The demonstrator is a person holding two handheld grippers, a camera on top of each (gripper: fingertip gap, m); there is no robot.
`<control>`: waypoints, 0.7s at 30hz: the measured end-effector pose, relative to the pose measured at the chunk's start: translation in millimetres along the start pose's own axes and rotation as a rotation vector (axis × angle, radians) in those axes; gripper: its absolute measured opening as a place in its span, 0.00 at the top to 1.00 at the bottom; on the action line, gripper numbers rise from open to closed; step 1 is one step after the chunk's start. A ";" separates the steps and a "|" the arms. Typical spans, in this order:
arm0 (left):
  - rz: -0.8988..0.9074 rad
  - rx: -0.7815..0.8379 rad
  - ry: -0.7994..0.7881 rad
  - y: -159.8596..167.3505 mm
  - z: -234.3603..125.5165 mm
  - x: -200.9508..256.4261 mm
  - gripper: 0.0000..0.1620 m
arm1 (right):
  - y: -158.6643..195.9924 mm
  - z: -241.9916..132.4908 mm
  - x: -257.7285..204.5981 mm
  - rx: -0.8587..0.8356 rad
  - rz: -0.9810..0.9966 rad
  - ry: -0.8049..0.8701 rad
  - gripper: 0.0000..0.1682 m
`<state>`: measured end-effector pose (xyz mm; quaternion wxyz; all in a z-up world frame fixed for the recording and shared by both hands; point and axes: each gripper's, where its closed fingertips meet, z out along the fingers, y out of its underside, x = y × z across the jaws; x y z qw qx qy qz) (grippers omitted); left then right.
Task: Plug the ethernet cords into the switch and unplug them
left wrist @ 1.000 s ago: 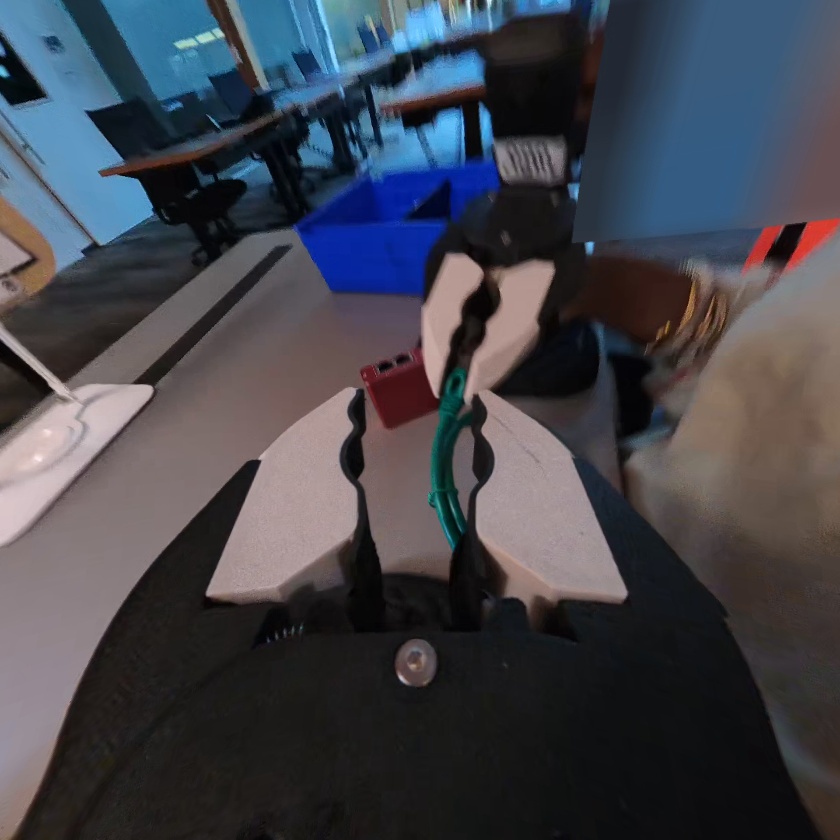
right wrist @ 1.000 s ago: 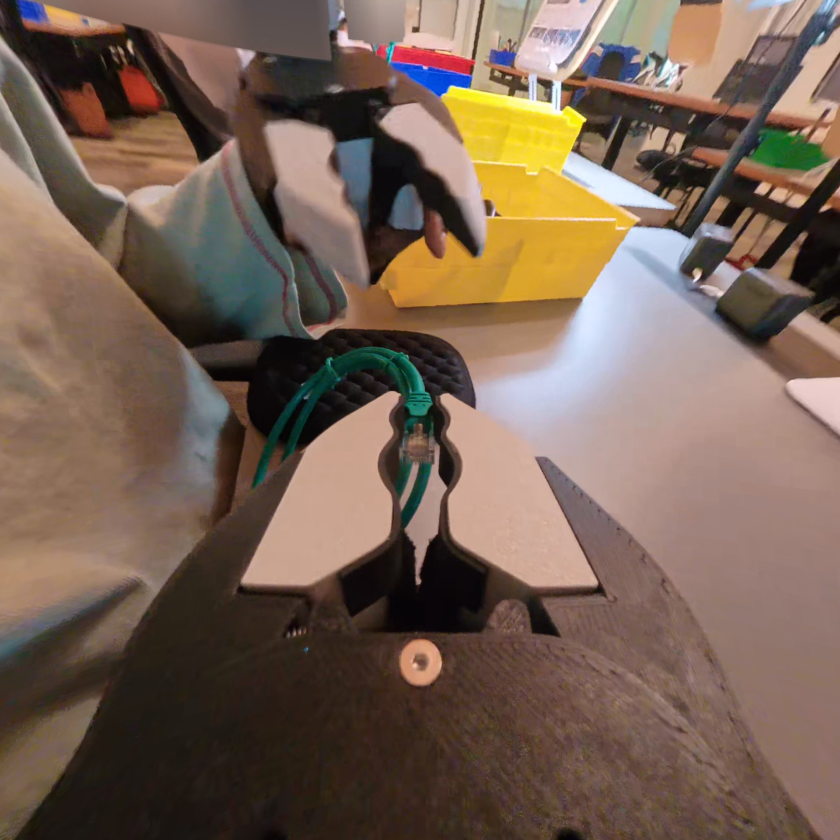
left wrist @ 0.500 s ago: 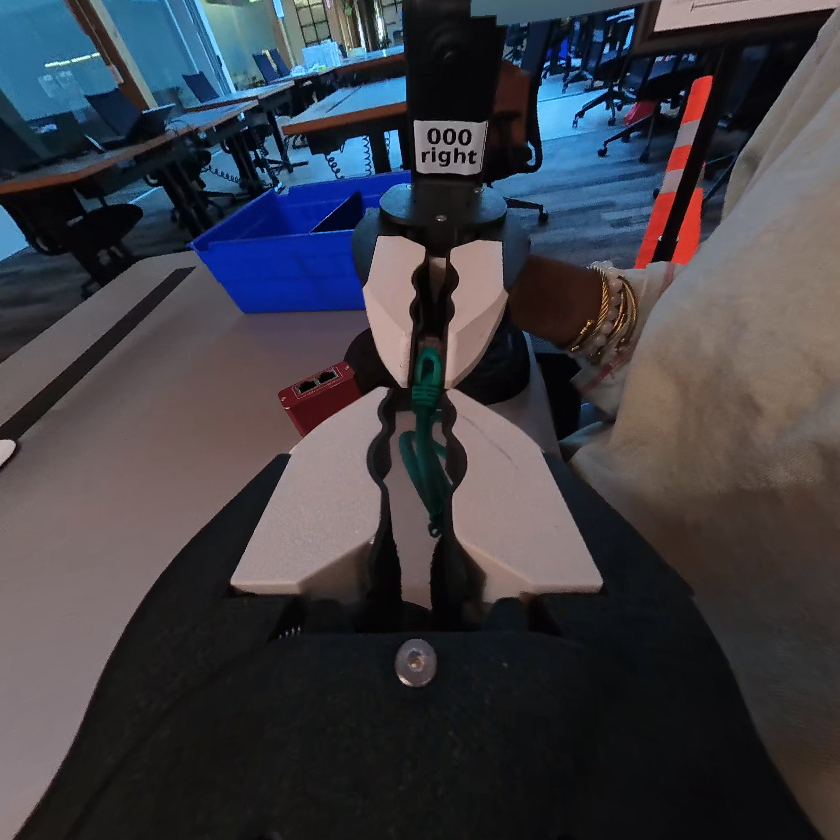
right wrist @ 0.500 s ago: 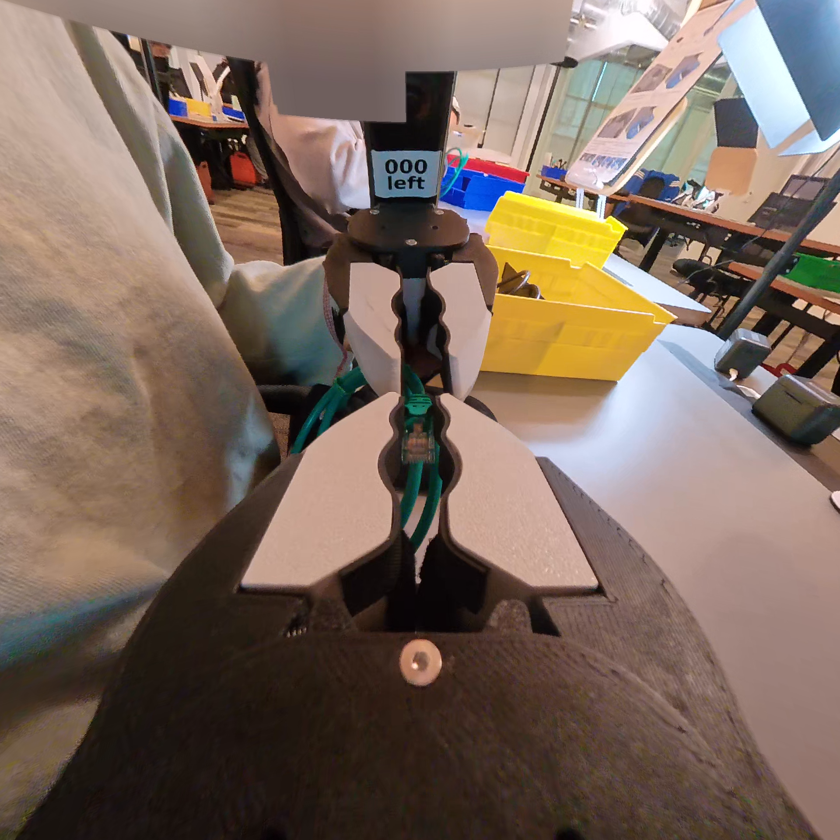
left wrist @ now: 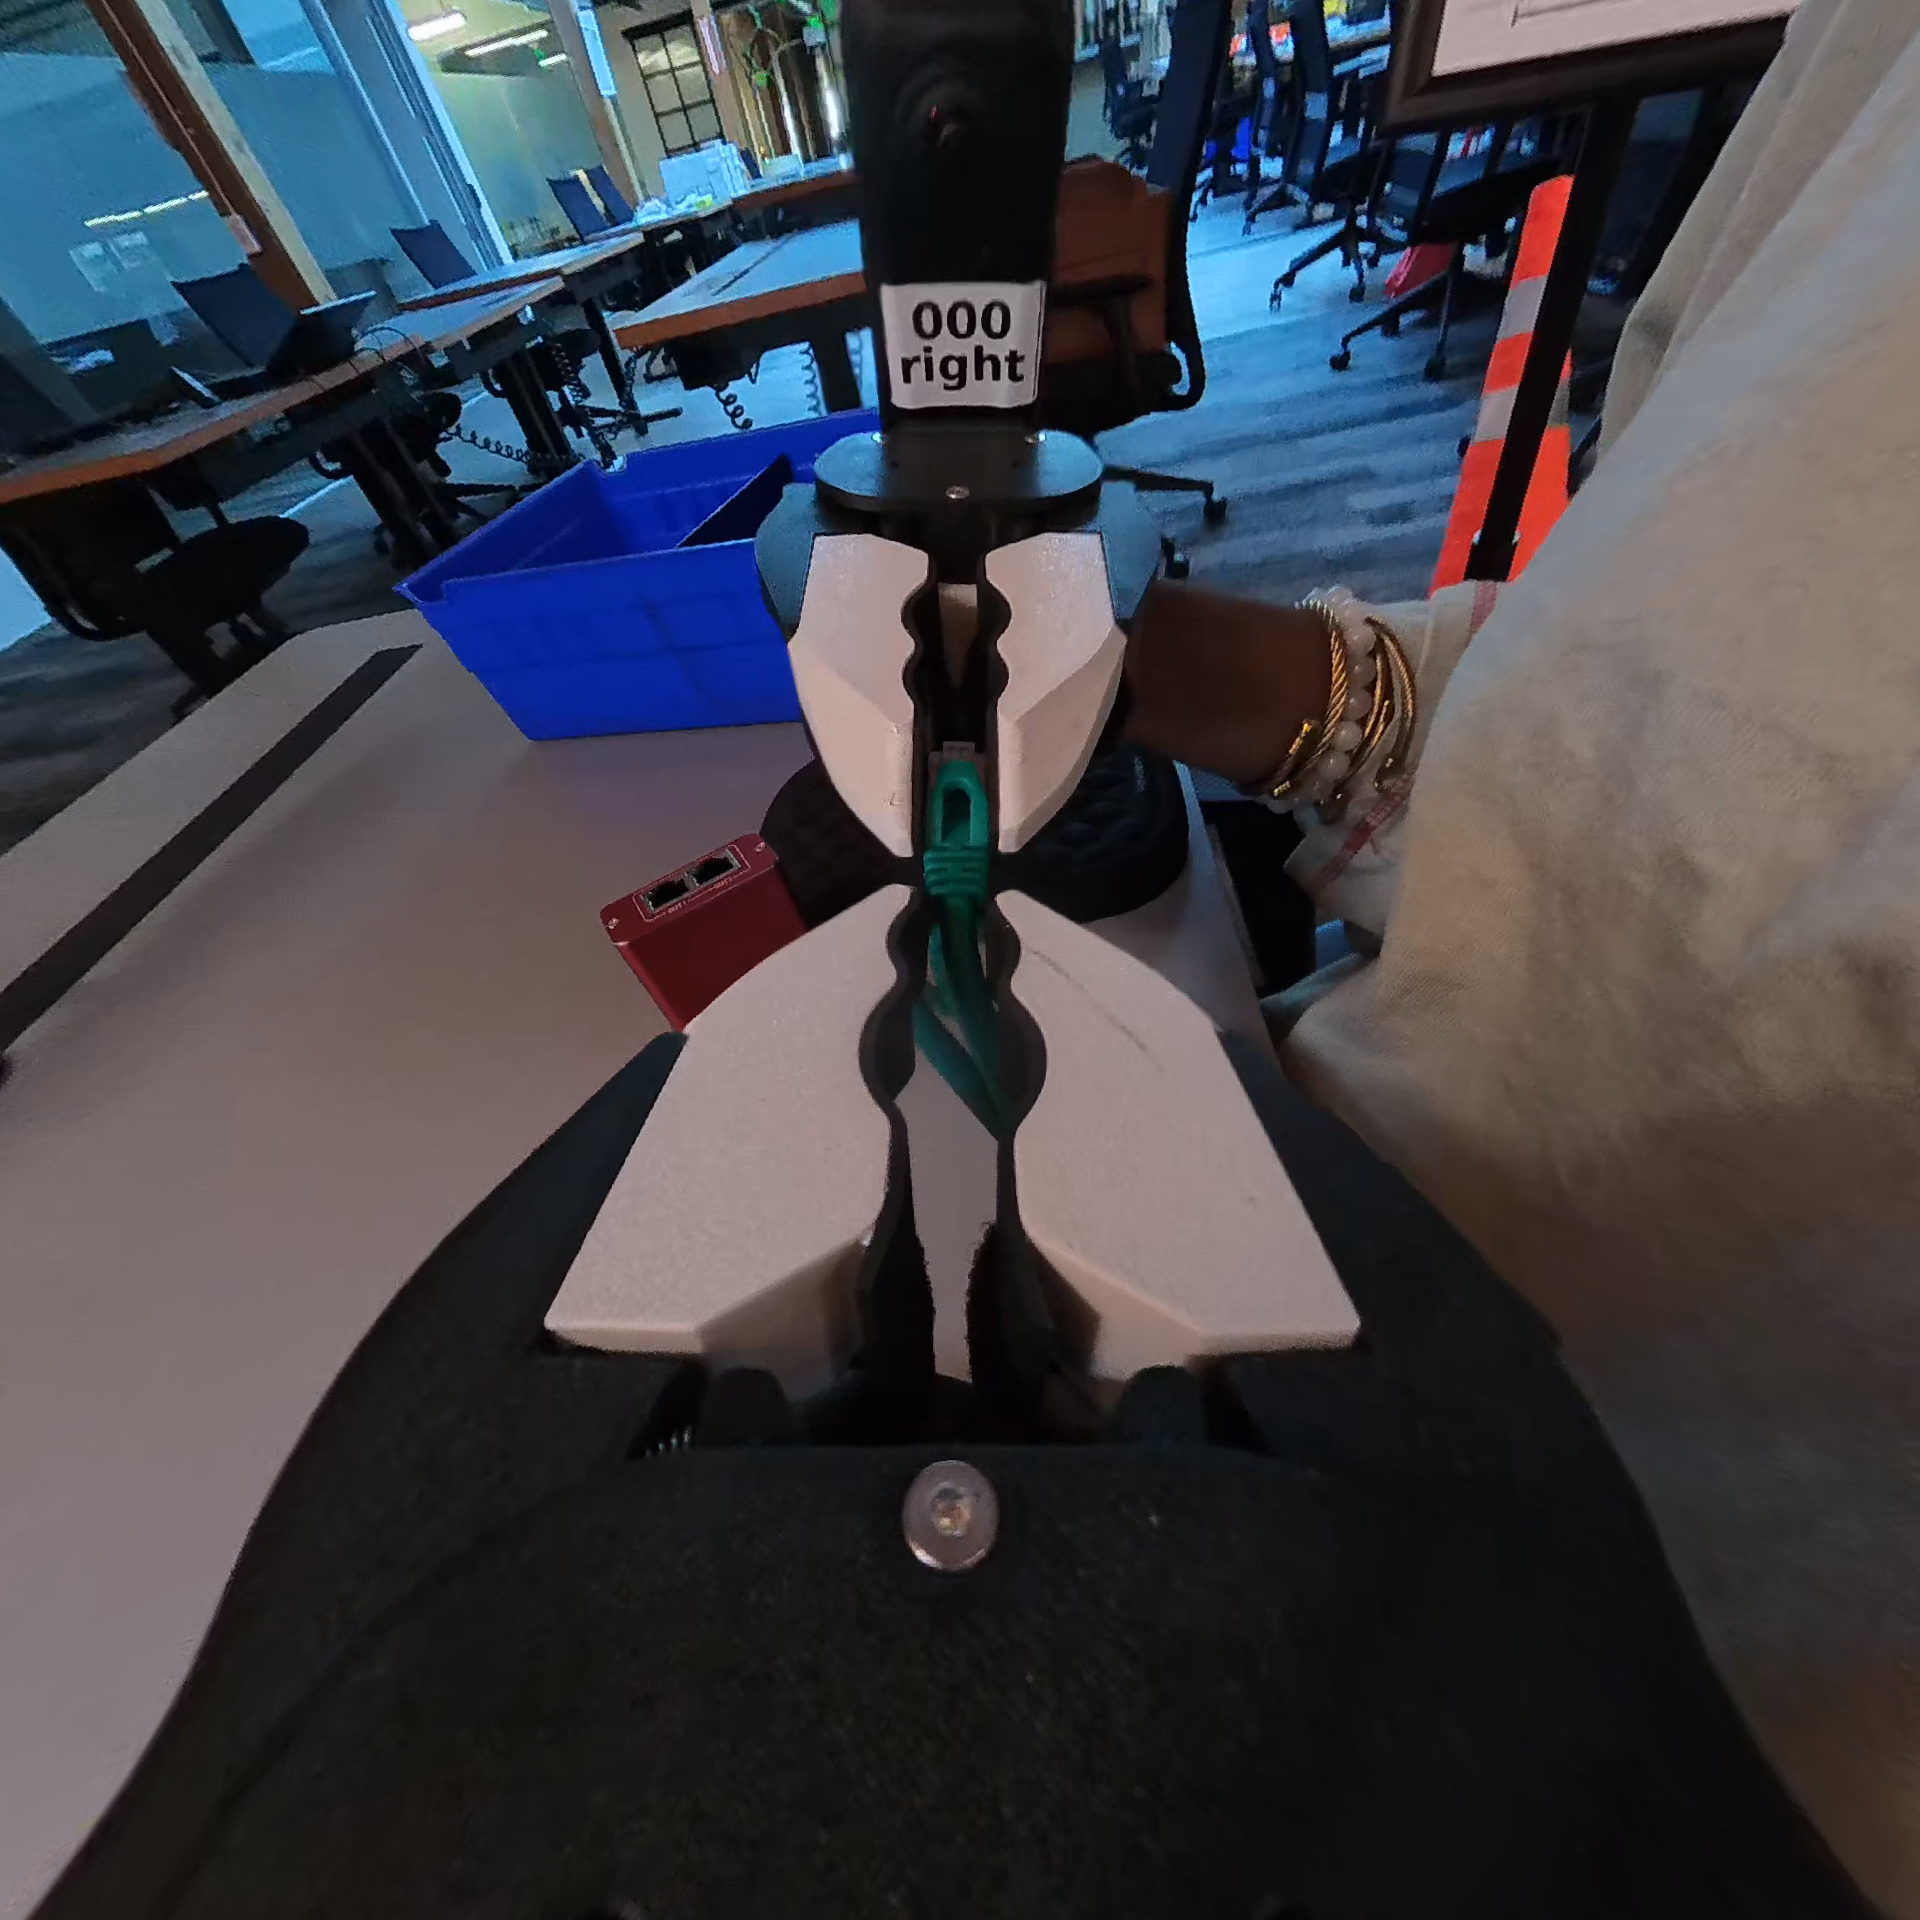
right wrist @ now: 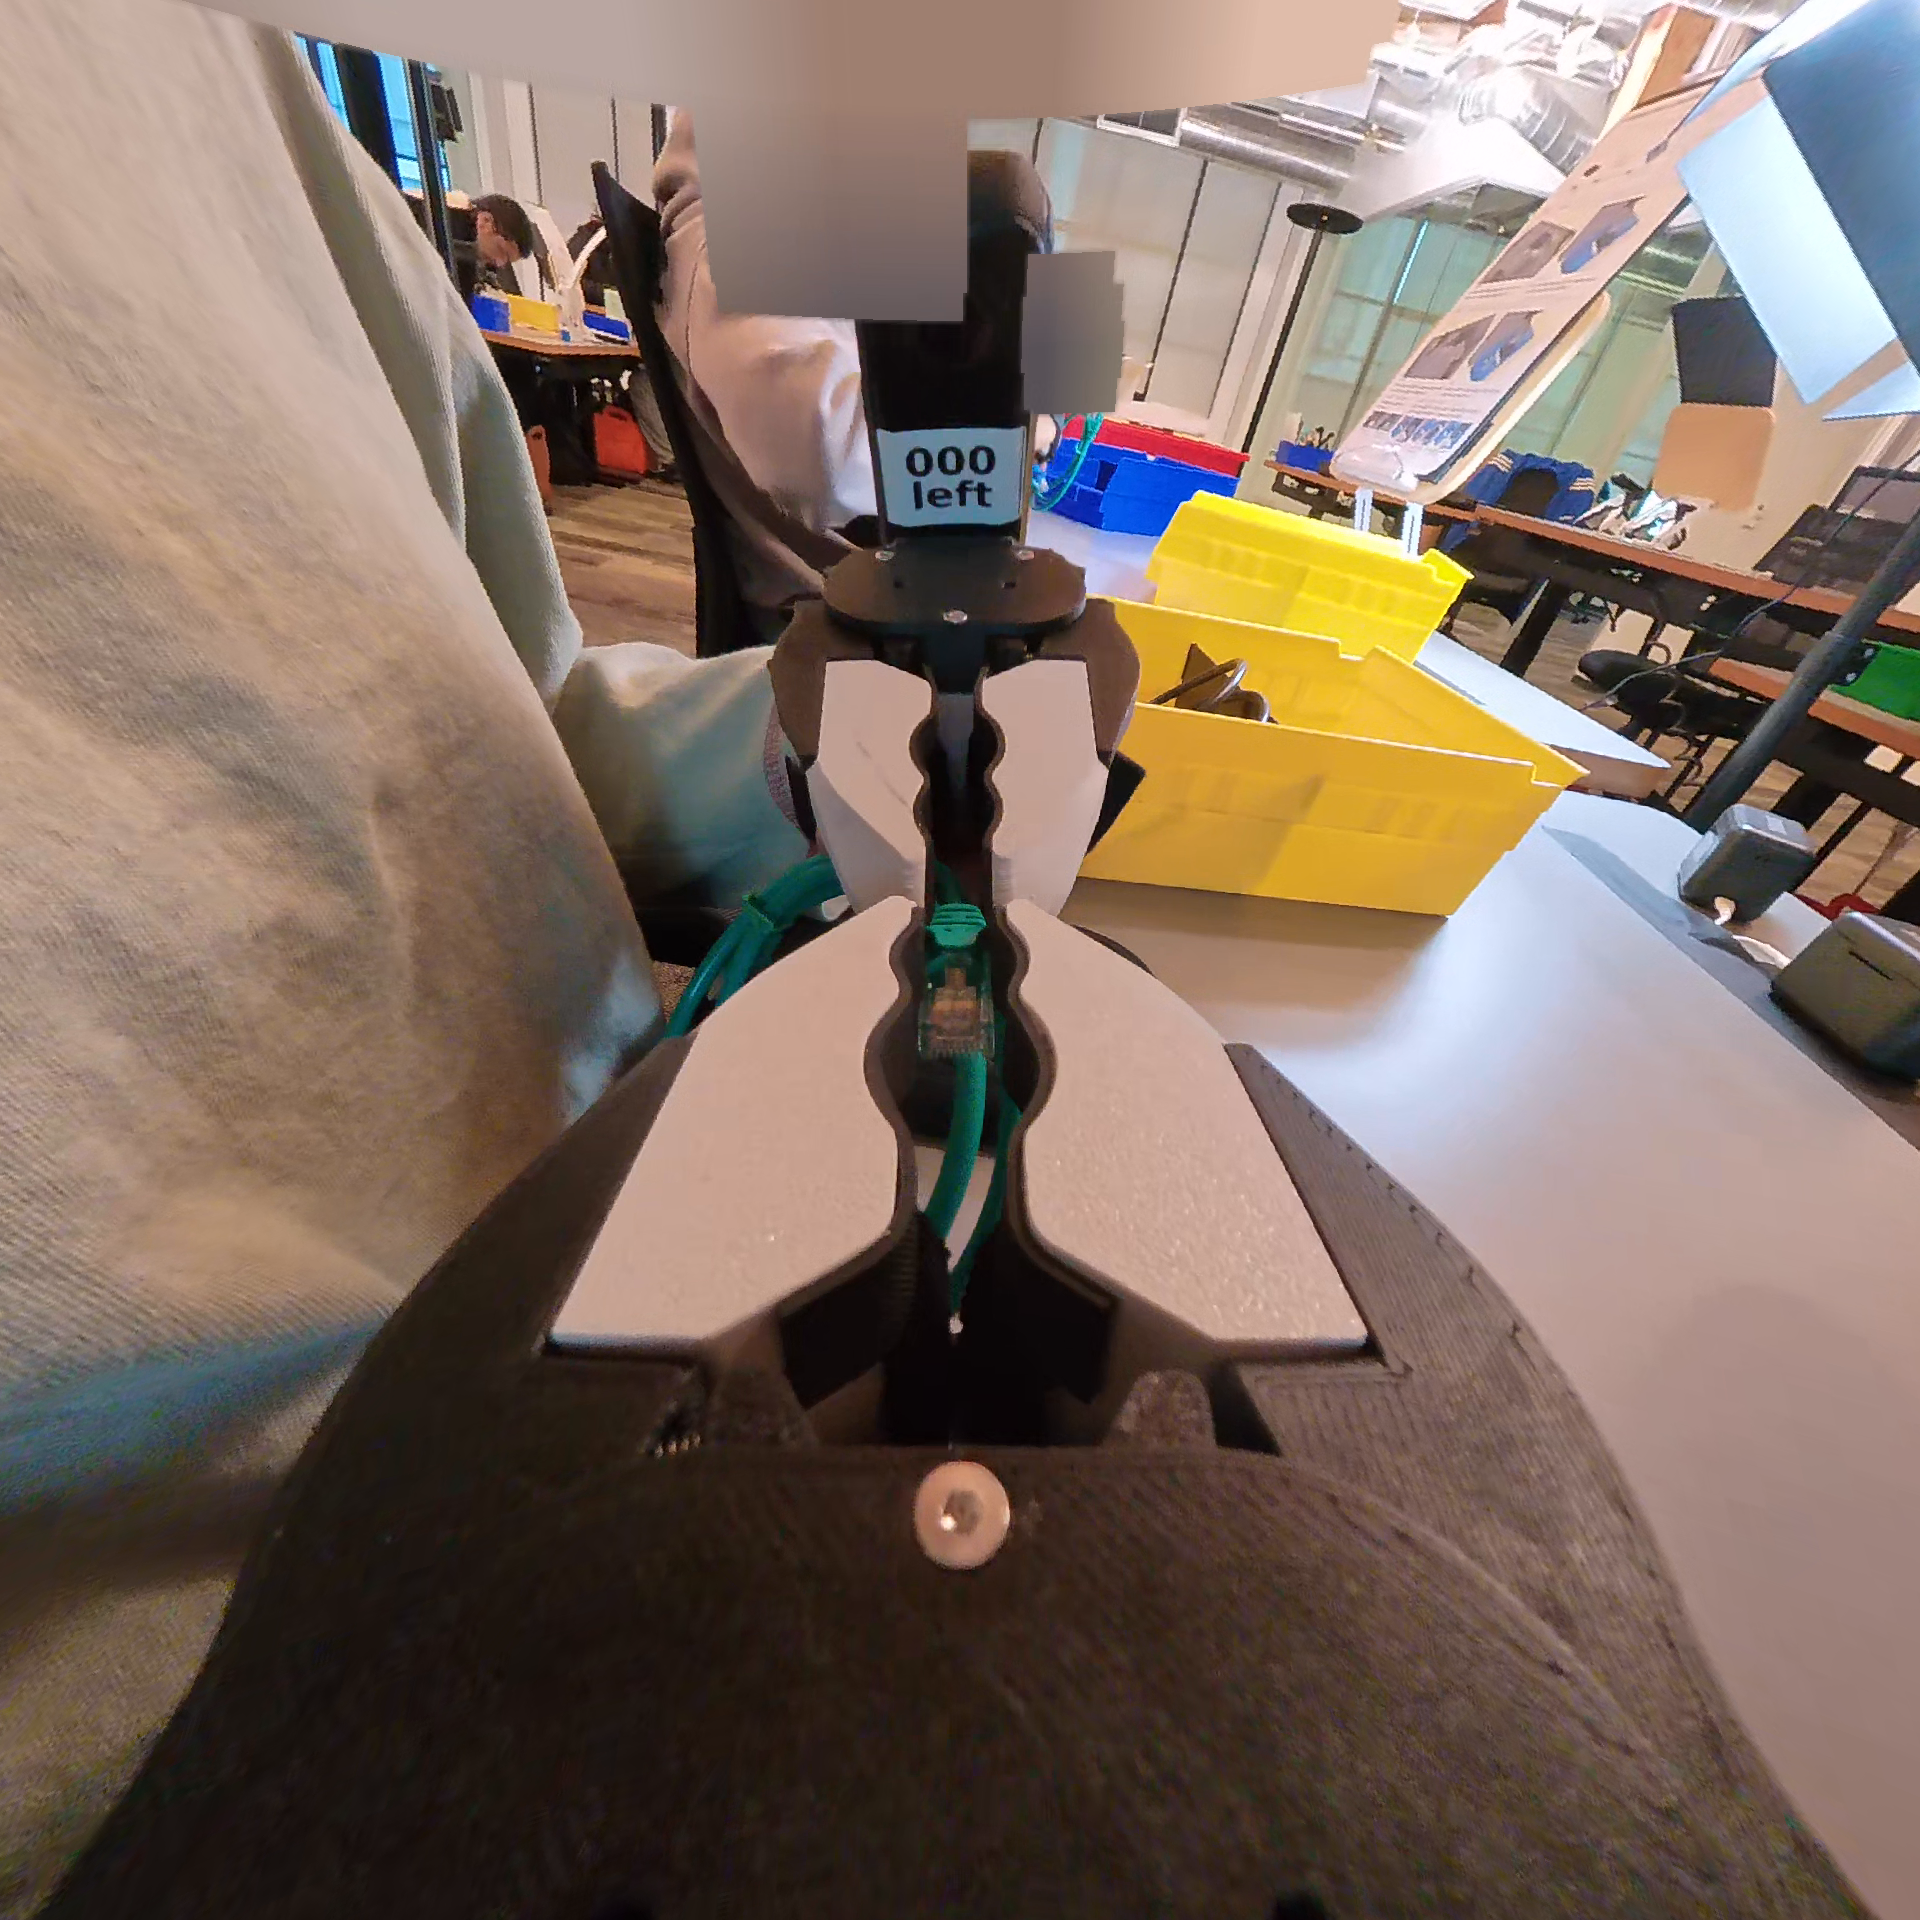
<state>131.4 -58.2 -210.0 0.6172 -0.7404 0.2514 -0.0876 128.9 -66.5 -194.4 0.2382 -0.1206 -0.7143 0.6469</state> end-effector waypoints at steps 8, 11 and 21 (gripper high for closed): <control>-0.113 0.113 0.016 -10.1 1.4 1.4 0.94 | -6.2 -3.8 -1.1 0.057 0.017 -0.017 0.93; -0.095 0.090 0.002 -6.0 2.6 0.7 0.94 | -3.1 -4.2 -0.8 0.038 0.023 -0.017 0.93; -0.143 0.054 0.025 0.4 0.5 0.7 0.94 | 2.9 -13.4 1.0 0.003 -0.043 0.013 0.86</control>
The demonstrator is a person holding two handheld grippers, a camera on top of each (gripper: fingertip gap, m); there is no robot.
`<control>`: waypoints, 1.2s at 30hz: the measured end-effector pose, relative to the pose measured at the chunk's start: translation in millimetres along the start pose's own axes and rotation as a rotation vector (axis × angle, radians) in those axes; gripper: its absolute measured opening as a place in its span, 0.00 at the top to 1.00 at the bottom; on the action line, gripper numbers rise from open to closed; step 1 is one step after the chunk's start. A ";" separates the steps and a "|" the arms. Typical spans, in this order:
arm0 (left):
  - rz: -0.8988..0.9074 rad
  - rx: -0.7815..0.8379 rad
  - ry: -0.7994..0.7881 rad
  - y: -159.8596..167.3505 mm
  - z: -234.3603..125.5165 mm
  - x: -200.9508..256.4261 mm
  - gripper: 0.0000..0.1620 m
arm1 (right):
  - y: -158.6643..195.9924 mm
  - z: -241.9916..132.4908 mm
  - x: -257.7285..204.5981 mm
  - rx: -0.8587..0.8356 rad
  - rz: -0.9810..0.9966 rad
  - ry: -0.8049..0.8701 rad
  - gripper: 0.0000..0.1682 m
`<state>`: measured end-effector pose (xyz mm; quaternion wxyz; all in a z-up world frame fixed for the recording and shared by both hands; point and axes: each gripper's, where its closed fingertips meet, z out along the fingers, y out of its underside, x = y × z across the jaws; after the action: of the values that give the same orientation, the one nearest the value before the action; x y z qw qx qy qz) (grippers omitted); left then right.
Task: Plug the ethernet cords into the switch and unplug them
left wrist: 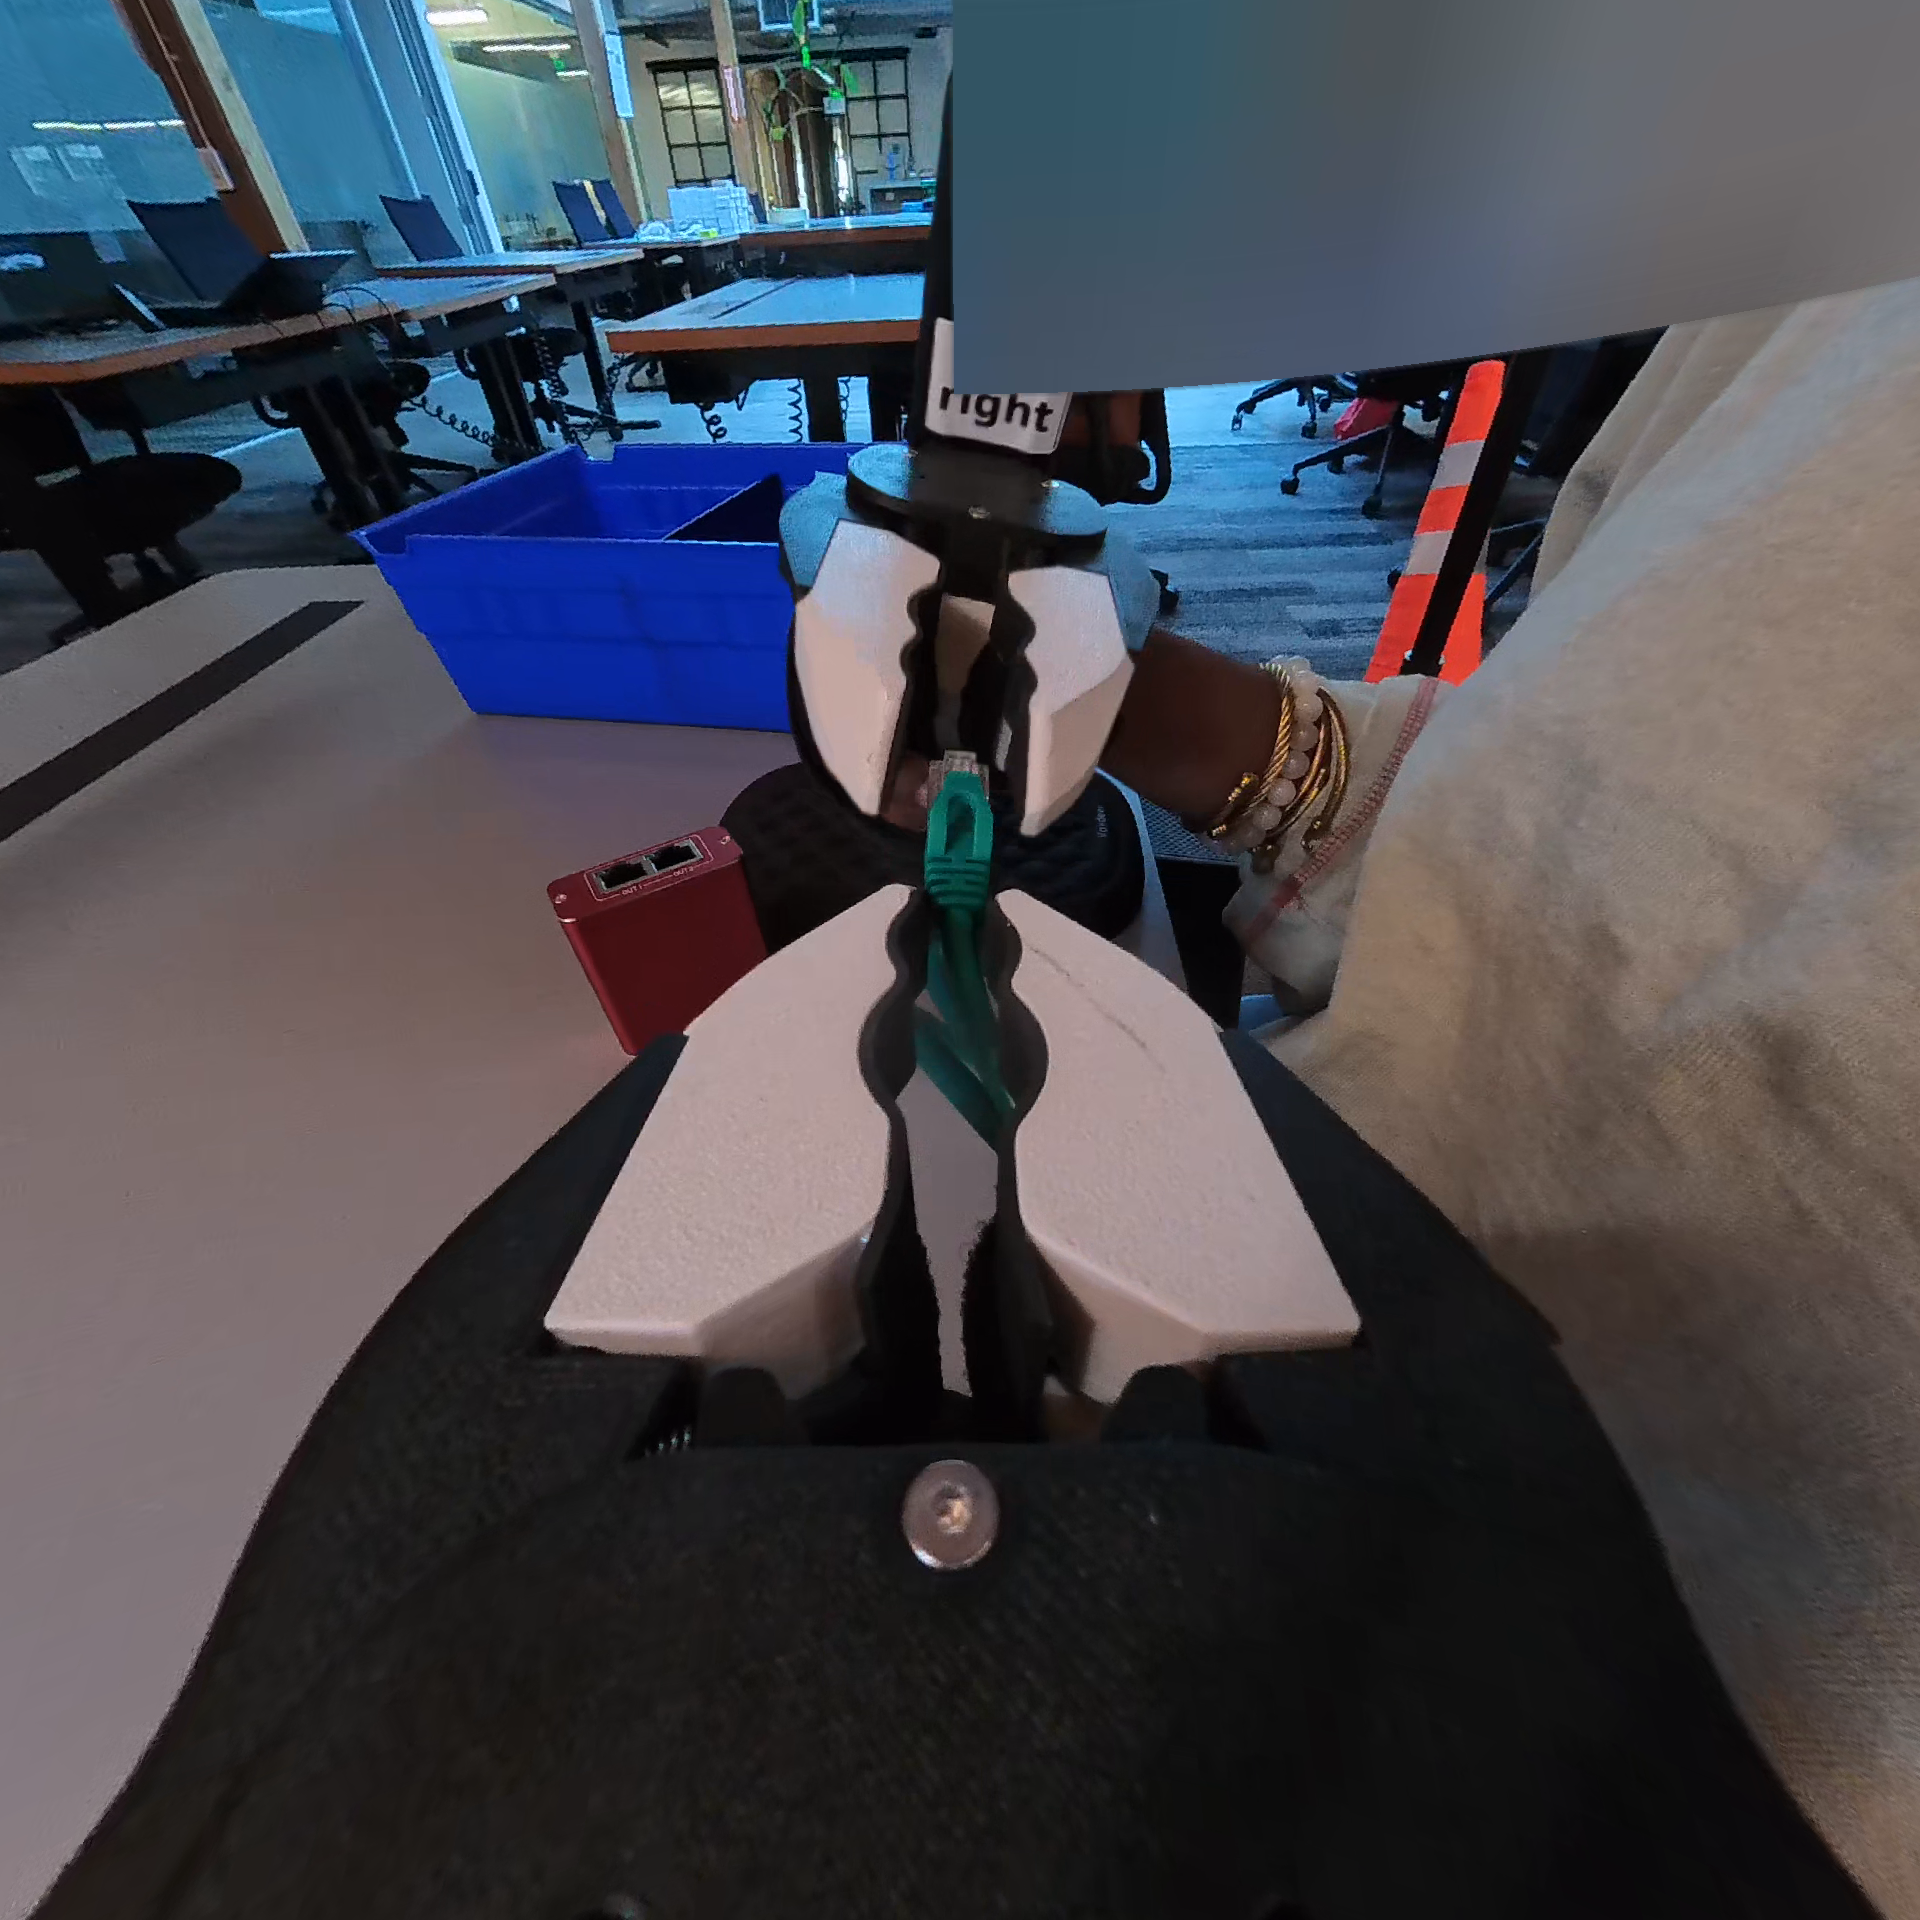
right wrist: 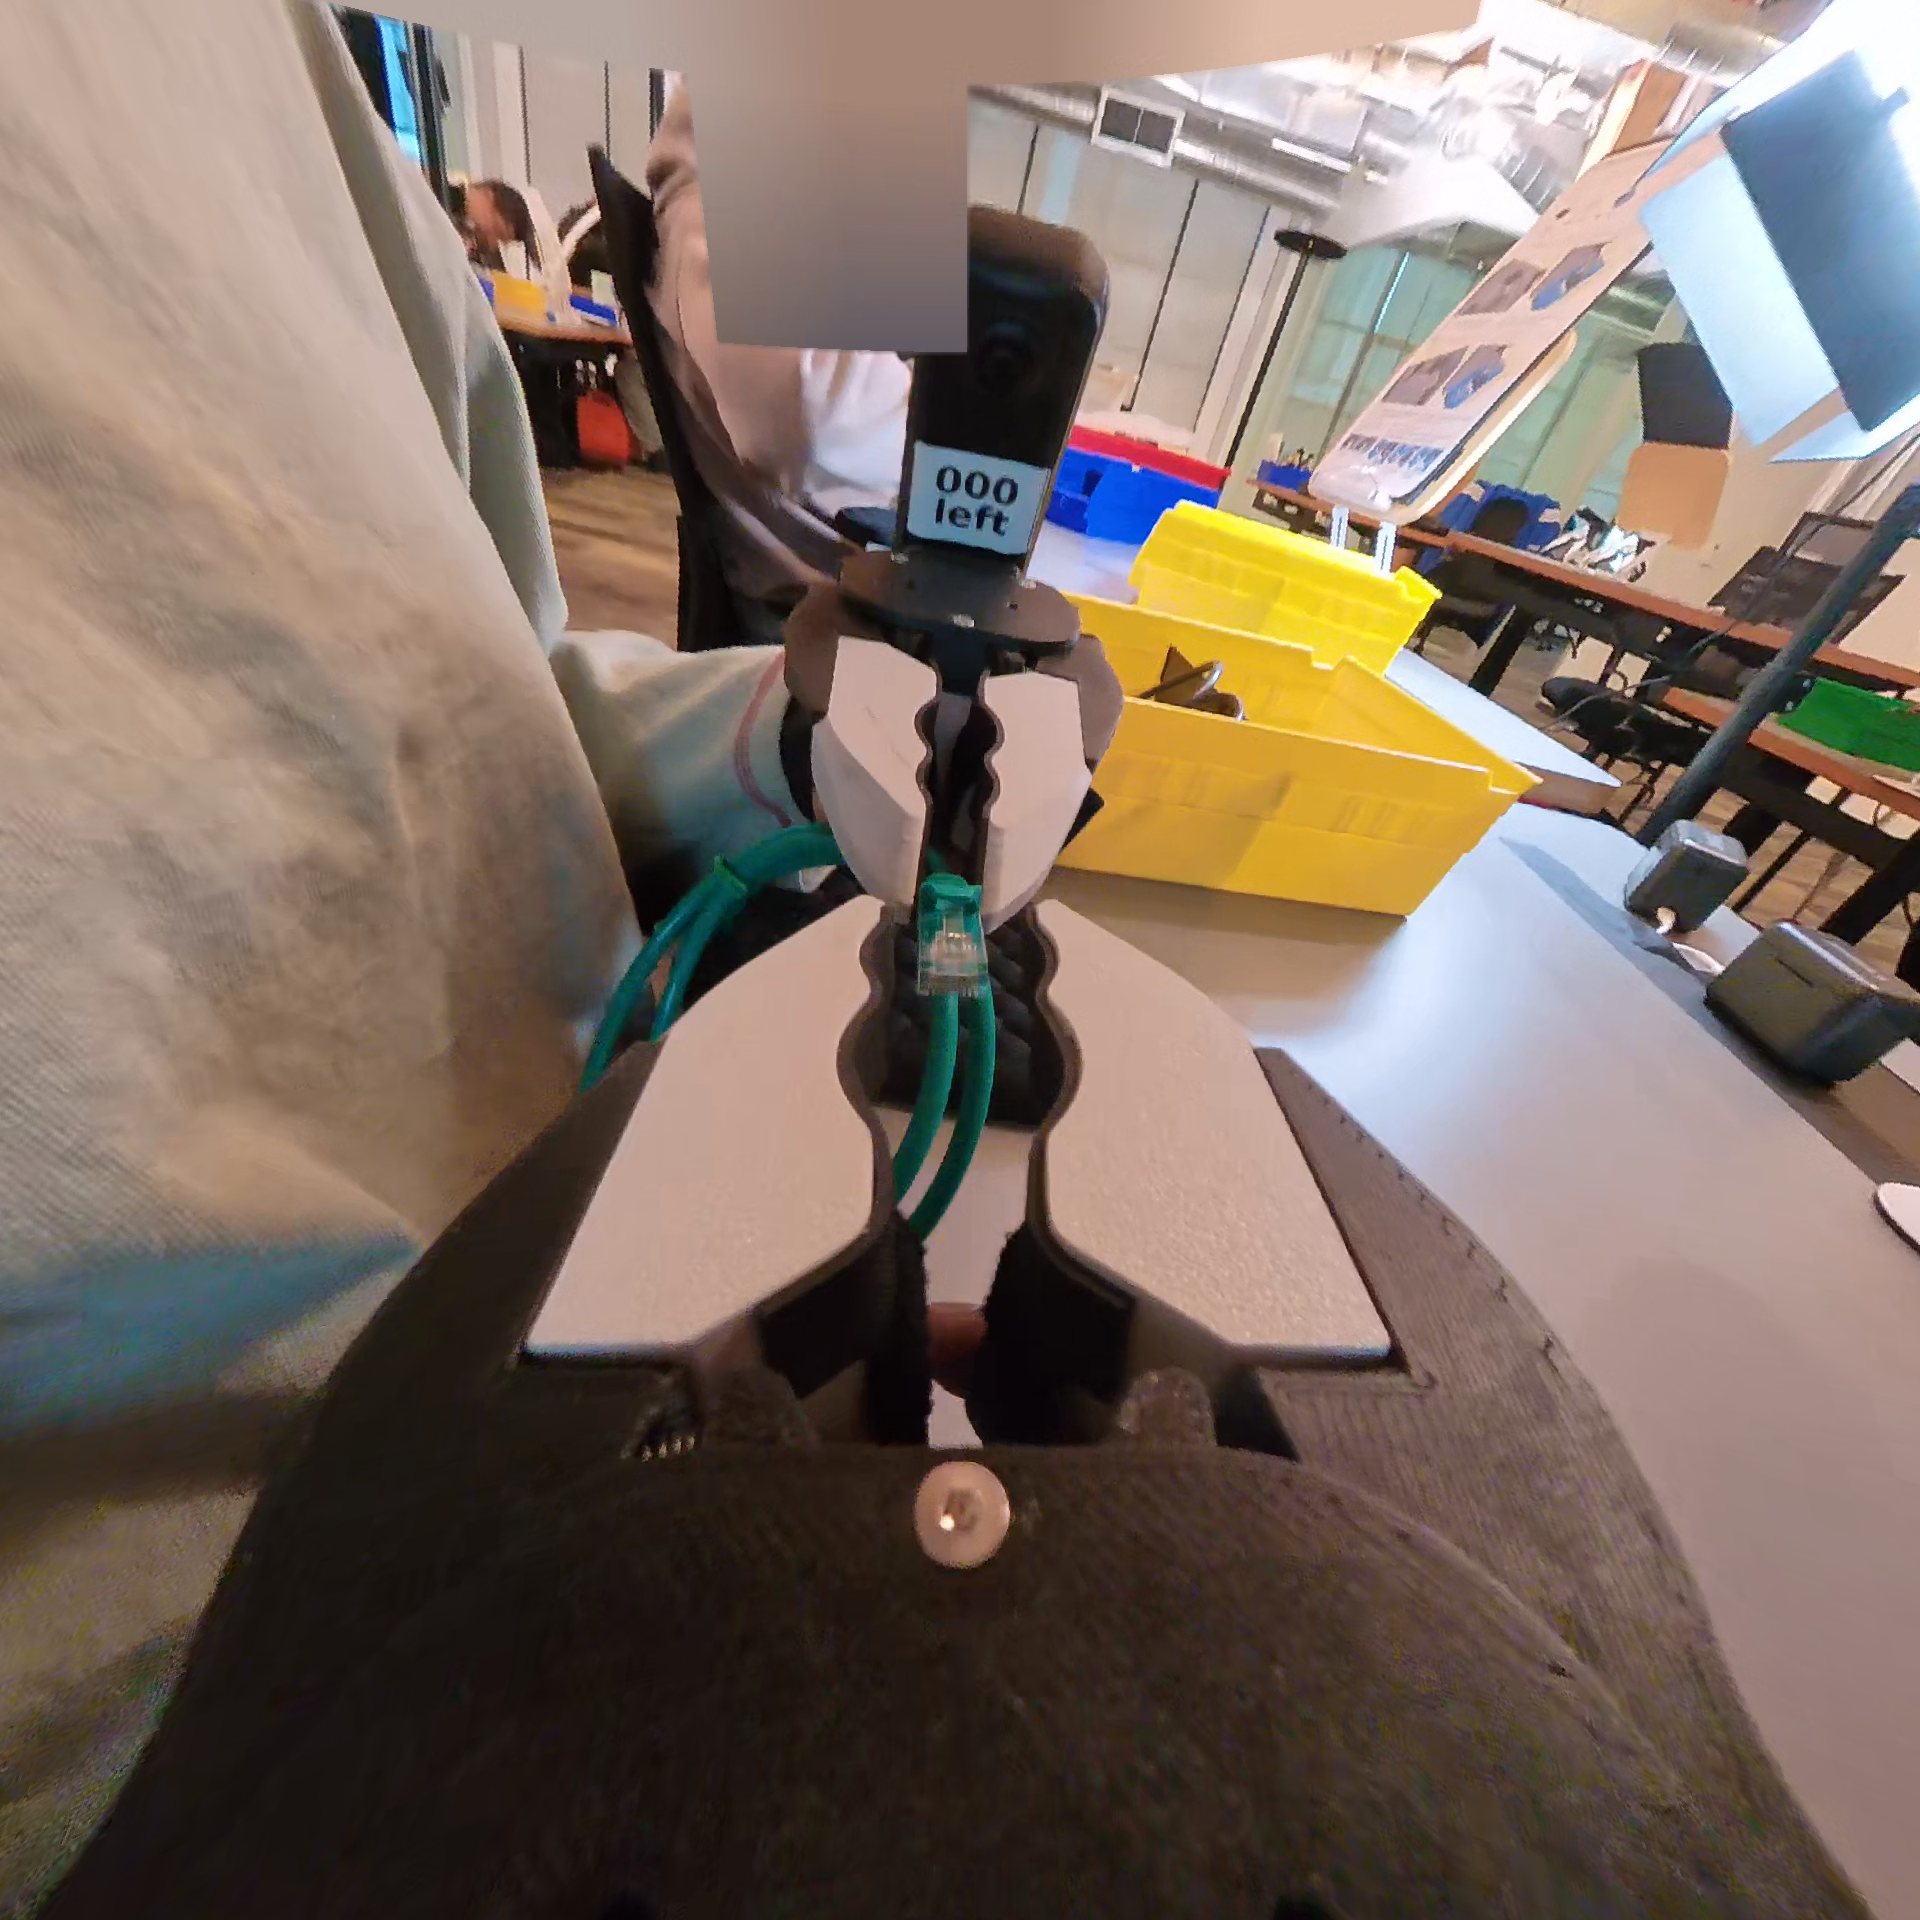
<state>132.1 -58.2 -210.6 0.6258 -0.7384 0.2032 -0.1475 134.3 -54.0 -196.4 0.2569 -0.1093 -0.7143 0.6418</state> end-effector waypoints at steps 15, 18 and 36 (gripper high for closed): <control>0.015 0.009 -0.036 0.4 1.1 -5.2 0.89 | 3.6 5.2 -1.0 0.002 0.022 -0.017 0.93; 0.020 0.009 -0.020 0.2 1.1 -2.6 0.88 | 3.6 6.6 -1.2 0.014 0.040 -0.024 0.93; -0.007 0.052 -0.099 -2.8 -2.2 -15.9 0.94 | 6.5 5.7 13.7 0.008 0.071 0.060 0.91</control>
<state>117.5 -52.0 -206.9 0.6535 -0.7291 0.1656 -0.1181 118.7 -51.3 -199.8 0.2557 -0.1526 -0.6995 0.6497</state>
